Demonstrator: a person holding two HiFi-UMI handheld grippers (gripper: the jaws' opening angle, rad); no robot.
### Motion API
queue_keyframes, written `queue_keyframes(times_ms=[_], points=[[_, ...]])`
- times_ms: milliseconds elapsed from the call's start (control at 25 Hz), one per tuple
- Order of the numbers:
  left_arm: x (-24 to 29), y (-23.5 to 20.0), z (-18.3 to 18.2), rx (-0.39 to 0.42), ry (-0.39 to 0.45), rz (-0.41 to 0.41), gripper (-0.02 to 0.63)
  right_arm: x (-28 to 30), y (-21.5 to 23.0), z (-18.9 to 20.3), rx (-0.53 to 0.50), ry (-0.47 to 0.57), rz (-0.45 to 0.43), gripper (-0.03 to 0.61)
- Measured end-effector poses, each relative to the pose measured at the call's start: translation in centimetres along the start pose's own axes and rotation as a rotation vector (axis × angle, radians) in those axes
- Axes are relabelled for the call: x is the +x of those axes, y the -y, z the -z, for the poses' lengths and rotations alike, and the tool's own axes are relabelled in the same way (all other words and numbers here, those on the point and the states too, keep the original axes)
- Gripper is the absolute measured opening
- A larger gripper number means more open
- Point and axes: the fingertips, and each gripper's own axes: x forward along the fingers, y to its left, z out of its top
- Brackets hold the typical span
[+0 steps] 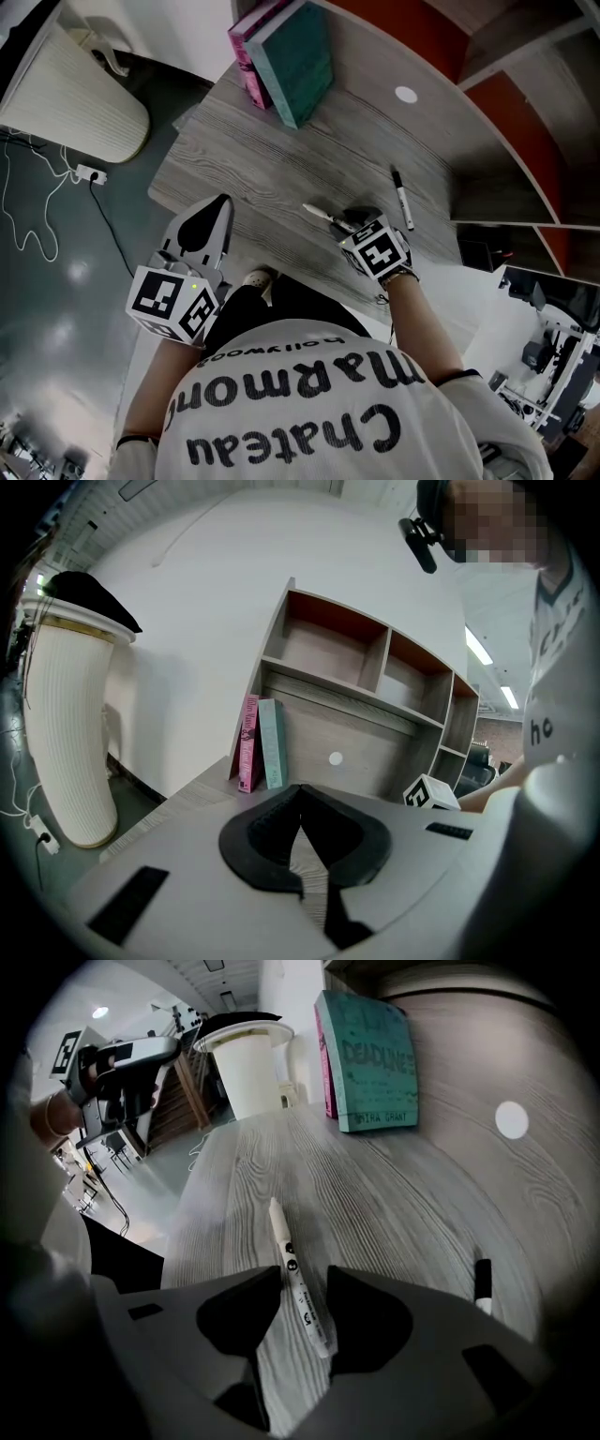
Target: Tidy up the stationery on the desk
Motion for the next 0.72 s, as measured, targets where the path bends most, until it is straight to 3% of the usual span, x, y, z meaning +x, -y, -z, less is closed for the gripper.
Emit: queue_keyframes(times_ms=[720], points=[[-1.1,-0.6,0.0,-0.002,0.003,0.000,0.015,-0.1,-0.4,0.1,0.040,-0.055,0.015,0.131]])
